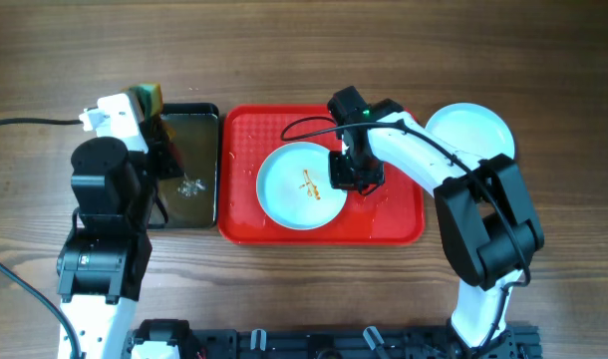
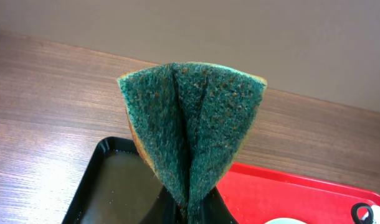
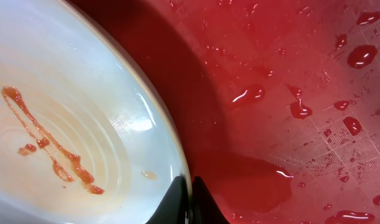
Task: Clean dirty plates on tray and stack at the side
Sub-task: 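Lift the sponge from the black tray with the left gripper, then scrub the last plate with the sponge in the left gripper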
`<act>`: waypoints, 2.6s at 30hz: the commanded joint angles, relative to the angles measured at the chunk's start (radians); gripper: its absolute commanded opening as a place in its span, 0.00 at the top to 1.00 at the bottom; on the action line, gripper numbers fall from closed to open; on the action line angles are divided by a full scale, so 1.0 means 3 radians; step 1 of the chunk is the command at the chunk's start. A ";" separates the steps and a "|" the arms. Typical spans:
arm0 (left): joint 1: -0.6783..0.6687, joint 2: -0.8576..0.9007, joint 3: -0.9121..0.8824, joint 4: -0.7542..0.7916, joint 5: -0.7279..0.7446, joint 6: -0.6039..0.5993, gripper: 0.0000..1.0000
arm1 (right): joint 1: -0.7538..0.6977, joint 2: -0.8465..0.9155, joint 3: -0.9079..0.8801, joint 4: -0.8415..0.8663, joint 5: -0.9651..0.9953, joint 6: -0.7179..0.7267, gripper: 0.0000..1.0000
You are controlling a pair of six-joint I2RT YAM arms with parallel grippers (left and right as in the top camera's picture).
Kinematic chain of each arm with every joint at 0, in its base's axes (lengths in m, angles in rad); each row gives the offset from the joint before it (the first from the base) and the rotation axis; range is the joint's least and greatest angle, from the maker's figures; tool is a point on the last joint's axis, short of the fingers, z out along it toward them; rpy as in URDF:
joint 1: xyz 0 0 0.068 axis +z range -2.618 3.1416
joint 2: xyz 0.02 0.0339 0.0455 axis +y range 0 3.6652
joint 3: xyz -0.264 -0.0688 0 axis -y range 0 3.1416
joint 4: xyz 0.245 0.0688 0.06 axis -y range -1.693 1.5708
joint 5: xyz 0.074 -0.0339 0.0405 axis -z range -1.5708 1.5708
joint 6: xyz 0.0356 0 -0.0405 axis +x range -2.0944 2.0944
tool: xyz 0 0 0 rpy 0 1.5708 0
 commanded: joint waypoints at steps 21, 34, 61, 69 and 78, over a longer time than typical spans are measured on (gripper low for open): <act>0.0010 0.1497 0.0028 -0.0343 0.0058 0.0004 0.96 | -0.0008 -0.0011 -0.0052 -0.0027 0.0146 -0.0061 0.96; 0.0010 0.2110 0.0107 -0.0486 0.0838 0.0003 0.96 | -0.0008 -0.0011 -0.0052 -0.0027 0.0135 -0.0062 0.96; -0.0815 0.3195 0.0181 0.0669 0.3534 -0.0973 0.96 | -0.0008 -0.0011 -0.0052 0.0000 0.0132 -0.0060 0.96; -0.0933 0.3198 0.0178 0.0671 0.3422 -0.1132 0.96 | -0.0008 -0.0011 -0.0052 0.0001 0.0132 -0.0060 0.96; -0.1039 0.3366 0.0178 0.0692 0.3370 -0.1219 0.96 | -0.0008 -0.0011 -0.0052 -0.0024 0.0084 -0.0057 0.96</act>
